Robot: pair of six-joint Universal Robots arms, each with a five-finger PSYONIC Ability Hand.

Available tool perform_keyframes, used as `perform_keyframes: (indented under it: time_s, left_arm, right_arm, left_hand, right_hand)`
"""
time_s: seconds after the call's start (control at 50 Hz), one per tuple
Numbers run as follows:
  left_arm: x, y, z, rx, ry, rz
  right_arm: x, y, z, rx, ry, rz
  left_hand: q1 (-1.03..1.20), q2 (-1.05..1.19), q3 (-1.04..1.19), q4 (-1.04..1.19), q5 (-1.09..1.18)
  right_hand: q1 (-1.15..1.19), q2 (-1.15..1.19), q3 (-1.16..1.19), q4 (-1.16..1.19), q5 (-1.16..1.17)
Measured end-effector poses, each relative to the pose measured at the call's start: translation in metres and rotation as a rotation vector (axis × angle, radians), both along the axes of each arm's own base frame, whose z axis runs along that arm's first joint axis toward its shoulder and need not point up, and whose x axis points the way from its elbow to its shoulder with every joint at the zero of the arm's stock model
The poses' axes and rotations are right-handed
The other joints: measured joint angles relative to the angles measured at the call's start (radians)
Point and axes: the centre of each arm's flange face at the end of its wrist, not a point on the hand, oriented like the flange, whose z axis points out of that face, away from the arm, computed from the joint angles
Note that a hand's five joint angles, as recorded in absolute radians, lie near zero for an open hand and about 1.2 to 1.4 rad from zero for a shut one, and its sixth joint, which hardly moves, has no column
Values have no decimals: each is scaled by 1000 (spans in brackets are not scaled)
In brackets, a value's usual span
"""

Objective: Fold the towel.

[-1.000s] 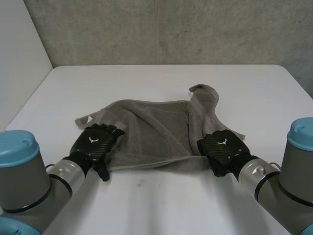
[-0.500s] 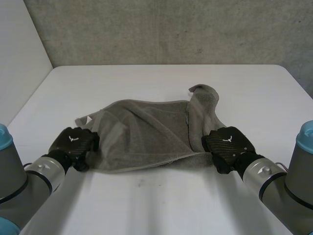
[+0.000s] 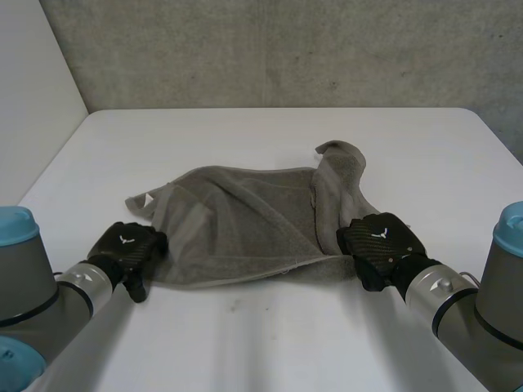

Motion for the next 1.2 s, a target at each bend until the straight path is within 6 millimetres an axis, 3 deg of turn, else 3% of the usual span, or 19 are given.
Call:
perform_keyframes:
  time_s: [0.48,0.9,0.98,1.06,1.2]
  left_arm:
    - [-6,-26,0,-57,22,6]
    - [-11,-23,5,-27,99,25]
    - [-12,-21,3,-19,96,21]
    - [-13,-16,1,-9,90,11]
    - [-14,-9,-1,3,83,0]
  right_arm:
    - [2,1,-4,11,2,22]
    - [2,0,-9,24,11,23]
    - [2,0,-9,24,11,23]
    - [2,0,-9,24,11,23]
    - [2,0,-9,23,11,23]
  left_hand:
    - [170,168,167,169,165]
    - [483,485,483,487,483]
    - [407,406,406,409,410]
    - [204,199,200,201,200]
    - [126,123,123,125,123]
  right_hand:
    - [0,0,0,0,0]
    - [0,0,0,0,0]
    - [0,0,0,0,0]
    - [0,0,0,0,0]
    - [0,0,0,0,0]
